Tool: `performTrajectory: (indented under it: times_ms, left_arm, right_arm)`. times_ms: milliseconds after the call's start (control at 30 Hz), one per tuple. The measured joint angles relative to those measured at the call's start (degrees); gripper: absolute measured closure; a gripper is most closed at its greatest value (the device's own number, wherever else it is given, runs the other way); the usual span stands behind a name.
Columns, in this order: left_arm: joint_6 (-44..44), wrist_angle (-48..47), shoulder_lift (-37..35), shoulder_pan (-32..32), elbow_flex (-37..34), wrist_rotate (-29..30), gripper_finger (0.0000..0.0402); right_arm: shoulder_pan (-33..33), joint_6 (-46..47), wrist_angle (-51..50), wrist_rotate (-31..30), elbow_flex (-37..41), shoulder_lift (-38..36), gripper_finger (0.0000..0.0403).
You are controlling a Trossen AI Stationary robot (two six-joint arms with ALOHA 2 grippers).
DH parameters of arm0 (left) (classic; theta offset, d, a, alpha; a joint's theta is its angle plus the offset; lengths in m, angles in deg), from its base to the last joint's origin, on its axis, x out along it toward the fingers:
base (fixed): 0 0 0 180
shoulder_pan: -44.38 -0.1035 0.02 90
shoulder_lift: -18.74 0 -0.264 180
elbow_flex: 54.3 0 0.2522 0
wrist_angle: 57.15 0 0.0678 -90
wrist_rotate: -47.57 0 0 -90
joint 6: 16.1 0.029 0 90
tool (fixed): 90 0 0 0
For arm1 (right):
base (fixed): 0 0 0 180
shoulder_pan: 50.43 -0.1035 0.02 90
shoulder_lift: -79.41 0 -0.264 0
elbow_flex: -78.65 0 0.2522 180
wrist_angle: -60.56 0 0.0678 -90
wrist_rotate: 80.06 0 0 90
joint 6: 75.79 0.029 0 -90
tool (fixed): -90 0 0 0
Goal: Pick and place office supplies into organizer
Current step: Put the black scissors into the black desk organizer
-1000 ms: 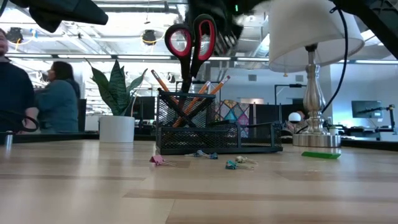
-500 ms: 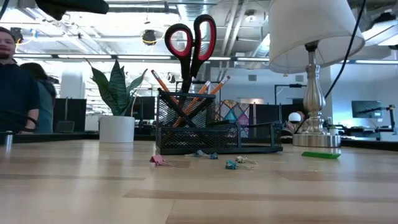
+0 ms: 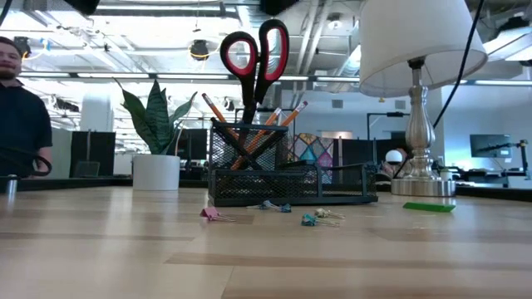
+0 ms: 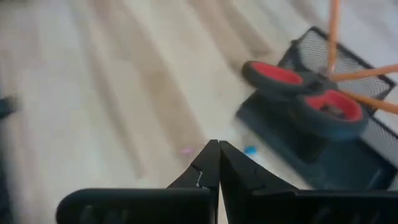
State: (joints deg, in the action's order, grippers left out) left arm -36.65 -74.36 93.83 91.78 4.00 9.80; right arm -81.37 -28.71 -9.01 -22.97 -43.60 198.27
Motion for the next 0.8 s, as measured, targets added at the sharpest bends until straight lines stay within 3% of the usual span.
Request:
performTrajectory:
  times_ms: [200,467,800]
  left_arm:
    - [2.57,1.66,0.0,0.0,0.0,0.04,0.0401]
    - [3.66,1.49,0.0,-0.04,0.0,0.55,0.0401]
    - [3.61,1.45,0.0,-0.07,0.0,0.57,0.0401]
  right_arm:
    - [2.18,2.83,-1.09,-4.46,0.34,4.33,0.0402]
    - [6.86,0.69,-4.19,-9.59,0.33,3.35,0.0403]
    - [11.2,-1.8,-9.47,-6.63,0.24,2.58,0.0403]
